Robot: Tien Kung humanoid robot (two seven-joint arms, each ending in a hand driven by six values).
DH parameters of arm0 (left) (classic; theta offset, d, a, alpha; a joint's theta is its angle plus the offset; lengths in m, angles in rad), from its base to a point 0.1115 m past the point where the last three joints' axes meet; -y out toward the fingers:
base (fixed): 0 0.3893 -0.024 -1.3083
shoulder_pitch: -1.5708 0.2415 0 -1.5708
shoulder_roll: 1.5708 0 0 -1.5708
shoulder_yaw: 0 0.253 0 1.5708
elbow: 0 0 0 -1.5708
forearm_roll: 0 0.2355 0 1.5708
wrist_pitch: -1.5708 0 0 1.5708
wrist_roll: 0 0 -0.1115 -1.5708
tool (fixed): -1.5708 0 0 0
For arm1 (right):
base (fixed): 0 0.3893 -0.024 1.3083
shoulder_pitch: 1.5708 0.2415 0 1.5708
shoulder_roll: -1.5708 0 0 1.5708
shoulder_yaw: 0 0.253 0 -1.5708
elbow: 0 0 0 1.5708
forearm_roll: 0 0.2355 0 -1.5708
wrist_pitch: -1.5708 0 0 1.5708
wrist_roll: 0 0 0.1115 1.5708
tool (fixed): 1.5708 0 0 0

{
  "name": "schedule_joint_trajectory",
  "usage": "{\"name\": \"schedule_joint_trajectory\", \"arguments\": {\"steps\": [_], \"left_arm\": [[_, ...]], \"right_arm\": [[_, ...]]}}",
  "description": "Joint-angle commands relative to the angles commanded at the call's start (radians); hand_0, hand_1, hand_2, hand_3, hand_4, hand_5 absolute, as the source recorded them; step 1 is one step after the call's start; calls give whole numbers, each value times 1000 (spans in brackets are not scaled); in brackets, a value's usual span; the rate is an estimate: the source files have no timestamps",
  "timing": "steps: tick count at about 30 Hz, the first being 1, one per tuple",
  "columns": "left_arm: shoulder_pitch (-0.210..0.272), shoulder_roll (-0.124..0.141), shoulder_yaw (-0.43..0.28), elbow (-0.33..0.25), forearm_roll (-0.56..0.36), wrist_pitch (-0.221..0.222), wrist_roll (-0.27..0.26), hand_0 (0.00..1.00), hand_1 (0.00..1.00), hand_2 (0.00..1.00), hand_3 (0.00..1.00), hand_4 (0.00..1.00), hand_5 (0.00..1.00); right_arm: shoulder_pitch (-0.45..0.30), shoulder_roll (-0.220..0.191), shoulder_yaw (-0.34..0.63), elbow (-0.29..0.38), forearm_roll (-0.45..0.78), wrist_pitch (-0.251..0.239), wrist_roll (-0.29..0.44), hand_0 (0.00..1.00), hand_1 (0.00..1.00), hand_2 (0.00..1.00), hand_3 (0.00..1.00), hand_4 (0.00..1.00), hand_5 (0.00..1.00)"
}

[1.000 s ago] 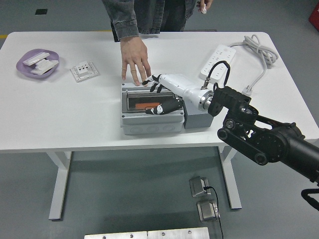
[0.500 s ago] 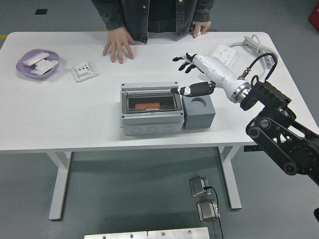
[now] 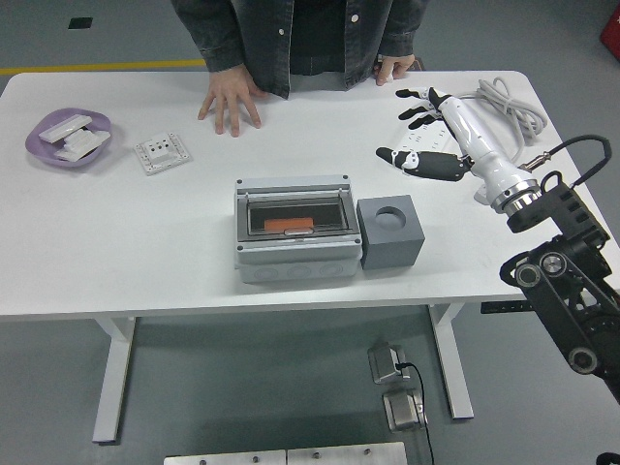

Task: Pick up the cylinder from the cube,place it in the box,flap close box

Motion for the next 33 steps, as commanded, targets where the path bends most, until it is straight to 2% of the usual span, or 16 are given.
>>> {"name": "schedule_joint_trajectory", "arguments": {"steps": [23, 28, 33], "left_arm": [[3, -9, -19, 0, 8, 3, 8, 667, 685, 665, 702, 631, 160], [3, -11, -18, 0, 7, 2, 9, 667, 684, 664, 701, 630, 160], [2, -15, -17, 0, 5, 1, 9, 667, 685, 664, 701, 630, 160]], "right_arm": [[-76, 47, 48, 16, 30, -5, 34, 705, 586, 669, 832, 940, 461], [-91, 48, 65, -2, 113, -12, 75, 705, 585, 668, 830, 941, 465], [-117, 51, 69, -47, 266, -25, 167, 704, 586, 668, 826, 941, 467]]}}
